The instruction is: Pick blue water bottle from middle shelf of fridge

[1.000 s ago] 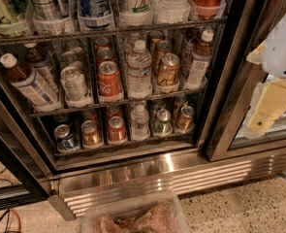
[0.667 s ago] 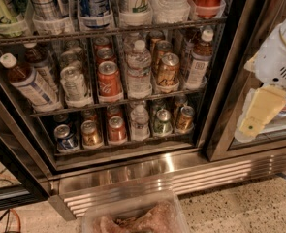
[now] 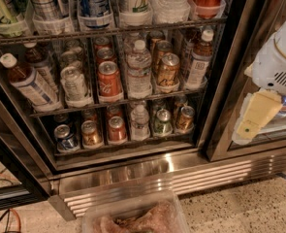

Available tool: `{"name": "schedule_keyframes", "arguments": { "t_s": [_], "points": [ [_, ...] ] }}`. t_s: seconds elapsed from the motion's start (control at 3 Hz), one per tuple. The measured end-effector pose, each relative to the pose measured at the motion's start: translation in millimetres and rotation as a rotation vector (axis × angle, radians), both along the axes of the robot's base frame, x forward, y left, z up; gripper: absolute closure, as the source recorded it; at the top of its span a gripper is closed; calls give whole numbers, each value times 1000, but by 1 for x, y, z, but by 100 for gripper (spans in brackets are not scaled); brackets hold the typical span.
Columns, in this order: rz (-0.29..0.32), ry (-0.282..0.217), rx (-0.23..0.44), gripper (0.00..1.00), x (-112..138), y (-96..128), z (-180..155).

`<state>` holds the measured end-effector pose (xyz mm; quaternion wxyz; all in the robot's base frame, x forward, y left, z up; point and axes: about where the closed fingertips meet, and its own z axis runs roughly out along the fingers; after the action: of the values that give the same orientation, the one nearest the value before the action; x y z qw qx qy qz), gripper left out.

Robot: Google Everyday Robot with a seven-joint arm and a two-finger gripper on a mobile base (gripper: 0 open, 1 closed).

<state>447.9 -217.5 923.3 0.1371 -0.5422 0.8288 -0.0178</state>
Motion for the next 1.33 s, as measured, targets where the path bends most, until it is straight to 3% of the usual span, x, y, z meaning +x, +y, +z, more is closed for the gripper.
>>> {"name": "schedule_keyframes", "arguments": {
  "t_s": [0.33,0.67,1.0,1.33],
  "points": [
    [-3,6,11,0,-1,0,-1],
    [-106,5,77,0,5,7,-25],
    [-291,24,194,0,20,13,-65],
    [-373,81,284,0,30,20,-91]
  ]
}}
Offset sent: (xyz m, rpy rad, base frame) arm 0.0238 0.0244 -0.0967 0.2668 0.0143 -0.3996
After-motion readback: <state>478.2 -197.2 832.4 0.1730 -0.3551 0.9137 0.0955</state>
